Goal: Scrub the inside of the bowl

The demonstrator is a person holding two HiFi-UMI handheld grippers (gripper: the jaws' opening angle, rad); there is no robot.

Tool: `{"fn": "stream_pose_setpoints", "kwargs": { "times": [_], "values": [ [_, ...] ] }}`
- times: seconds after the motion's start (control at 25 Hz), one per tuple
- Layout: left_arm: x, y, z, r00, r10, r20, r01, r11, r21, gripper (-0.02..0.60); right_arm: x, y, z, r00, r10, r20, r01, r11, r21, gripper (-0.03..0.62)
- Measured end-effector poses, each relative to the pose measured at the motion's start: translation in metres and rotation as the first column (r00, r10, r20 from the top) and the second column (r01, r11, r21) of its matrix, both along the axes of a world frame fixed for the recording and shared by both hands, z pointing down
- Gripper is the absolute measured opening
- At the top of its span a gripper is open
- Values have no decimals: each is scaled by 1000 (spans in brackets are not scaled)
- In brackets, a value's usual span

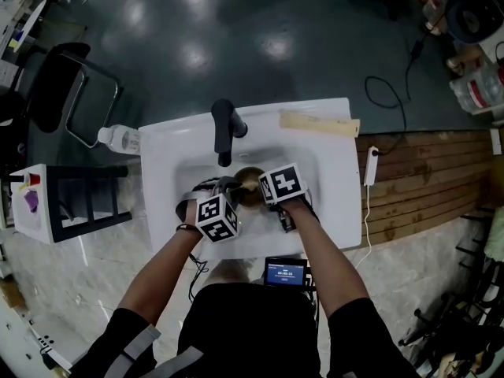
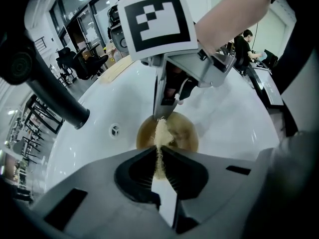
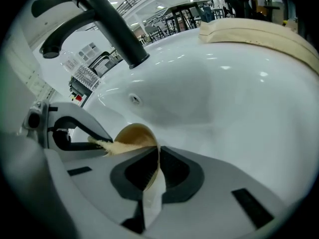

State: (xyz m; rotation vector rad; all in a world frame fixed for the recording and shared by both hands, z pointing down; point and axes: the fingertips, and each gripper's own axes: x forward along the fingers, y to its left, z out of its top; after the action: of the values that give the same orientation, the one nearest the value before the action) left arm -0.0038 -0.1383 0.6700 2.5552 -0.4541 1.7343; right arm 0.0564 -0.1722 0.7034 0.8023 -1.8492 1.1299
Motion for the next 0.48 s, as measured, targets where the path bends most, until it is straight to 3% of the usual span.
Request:
{"fn": "stream_pose_setpoints", "kwargs": {
  "times": [0.24,0.48],
  "values": [
    [6,23,-8,997,43,-67,-45,999,-31,20,-5,1,0,999,50,-7,-50,998,-25,23],
    [-3,26,-14,988,-58,-143,48,996,-70,20,-5,-1,-3,992,121,34,-121,993,-20,25]
  ]
}}
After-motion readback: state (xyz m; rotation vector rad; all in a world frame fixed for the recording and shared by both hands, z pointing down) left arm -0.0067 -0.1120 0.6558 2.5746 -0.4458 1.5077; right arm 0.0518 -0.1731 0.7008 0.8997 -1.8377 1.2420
